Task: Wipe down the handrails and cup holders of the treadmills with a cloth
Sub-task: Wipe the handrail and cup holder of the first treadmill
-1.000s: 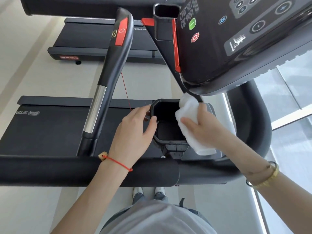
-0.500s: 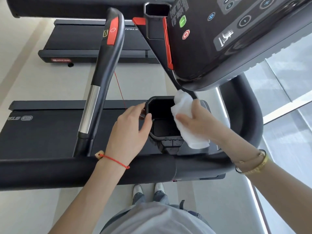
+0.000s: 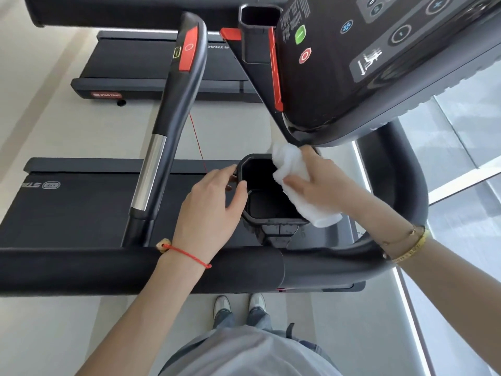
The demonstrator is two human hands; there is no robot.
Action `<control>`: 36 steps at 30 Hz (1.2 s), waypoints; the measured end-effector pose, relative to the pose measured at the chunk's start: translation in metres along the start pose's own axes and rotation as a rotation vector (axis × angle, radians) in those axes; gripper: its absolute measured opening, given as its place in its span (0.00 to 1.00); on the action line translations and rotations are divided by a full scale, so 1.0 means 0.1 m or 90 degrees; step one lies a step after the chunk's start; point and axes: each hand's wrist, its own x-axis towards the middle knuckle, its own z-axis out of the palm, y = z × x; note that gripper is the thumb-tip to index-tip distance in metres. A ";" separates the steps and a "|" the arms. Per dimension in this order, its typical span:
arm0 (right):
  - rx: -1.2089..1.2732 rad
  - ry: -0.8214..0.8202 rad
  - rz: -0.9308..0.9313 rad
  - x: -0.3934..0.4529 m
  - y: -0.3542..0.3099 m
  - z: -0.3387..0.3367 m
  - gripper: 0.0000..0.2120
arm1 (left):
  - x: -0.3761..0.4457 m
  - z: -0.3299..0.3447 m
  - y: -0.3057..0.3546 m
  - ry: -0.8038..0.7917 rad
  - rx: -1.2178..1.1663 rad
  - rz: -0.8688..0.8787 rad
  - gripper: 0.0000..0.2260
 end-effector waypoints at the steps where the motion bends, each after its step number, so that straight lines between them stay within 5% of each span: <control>1: -0.019 -0.010 -0.029 0.06 0.00 0.00 0.15 | 0.00 0.00 0.00 -0.004 -0.003 0.001 0.17; 9: -0.270 0.037 -0.215 0.30 -0.27 0.00 0.17 | 0.01 0.01 0.00 -0.008 -0.007 0.001 0.16; 20: -0.258 0.071 -0.213 0.14 -0.08 0.02 0.22 | 0.00 -0.01 0.00 -0.022 -0.011 -0.018 0.19; 28: -0.481 0.119 -0.320 0.35 -0.32 0.13 0.24 | -0.01 -0.01 0.03 -0.018 -0.004 -0.020 0.18; 36: -0.306 0.065 -0.194 0.24 -0.18 0.00 0.21 | 0.00 -0.03 0.02 -0.021 -0.003 -0.021 0.18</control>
